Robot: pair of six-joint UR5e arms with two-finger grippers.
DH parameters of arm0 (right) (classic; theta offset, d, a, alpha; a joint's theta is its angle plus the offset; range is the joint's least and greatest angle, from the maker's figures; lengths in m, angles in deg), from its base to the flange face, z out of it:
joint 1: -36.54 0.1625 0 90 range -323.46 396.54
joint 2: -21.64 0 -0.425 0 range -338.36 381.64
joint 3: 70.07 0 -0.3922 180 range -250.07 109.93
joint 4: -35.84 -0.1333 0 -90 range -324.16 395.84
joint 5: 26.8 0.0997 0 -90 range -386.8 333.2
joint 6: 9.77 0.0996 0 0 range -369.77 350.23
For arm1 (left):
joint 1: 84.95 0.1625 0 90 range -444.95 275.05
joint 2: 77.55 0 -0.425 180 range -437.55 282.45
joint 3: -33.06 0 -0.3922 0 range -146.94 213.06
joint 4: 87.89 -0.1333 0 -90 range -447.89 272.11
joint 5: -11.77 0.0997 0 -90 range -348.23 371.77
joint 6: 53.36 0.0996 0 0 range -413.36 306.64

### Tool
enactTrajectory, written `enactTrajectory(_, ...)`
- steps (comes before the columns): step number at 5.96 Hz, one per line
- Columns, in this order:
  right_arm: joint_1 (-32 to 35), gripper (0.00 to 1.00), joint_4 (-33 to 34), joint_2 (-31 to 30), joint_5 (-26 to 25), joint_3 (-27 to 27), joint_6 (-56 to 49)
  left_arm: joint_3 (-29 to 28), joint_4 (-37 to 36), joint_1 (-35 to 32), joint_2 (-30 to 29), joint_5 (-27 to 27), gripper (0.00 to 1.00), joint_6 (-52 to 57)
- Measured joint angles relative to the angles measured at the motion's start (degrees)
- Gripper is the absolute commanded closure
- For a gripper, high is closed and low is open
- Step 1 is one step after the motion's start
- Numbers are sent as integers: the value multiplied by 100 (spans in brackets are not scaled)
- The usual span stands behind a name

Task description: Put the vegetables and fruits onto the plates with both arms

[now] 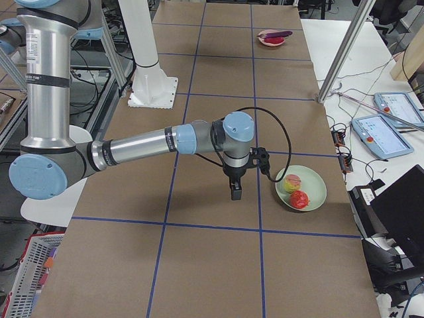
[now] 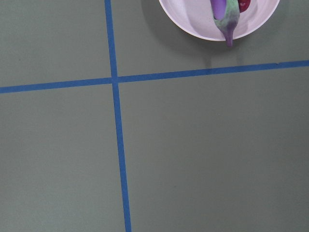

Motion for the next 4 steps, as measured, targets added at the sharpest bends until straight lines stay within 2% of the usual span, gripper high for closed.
enactTrajectory(4,28,0,-9,11,128,12,9,104,2,-141,10,-31,0,-2)
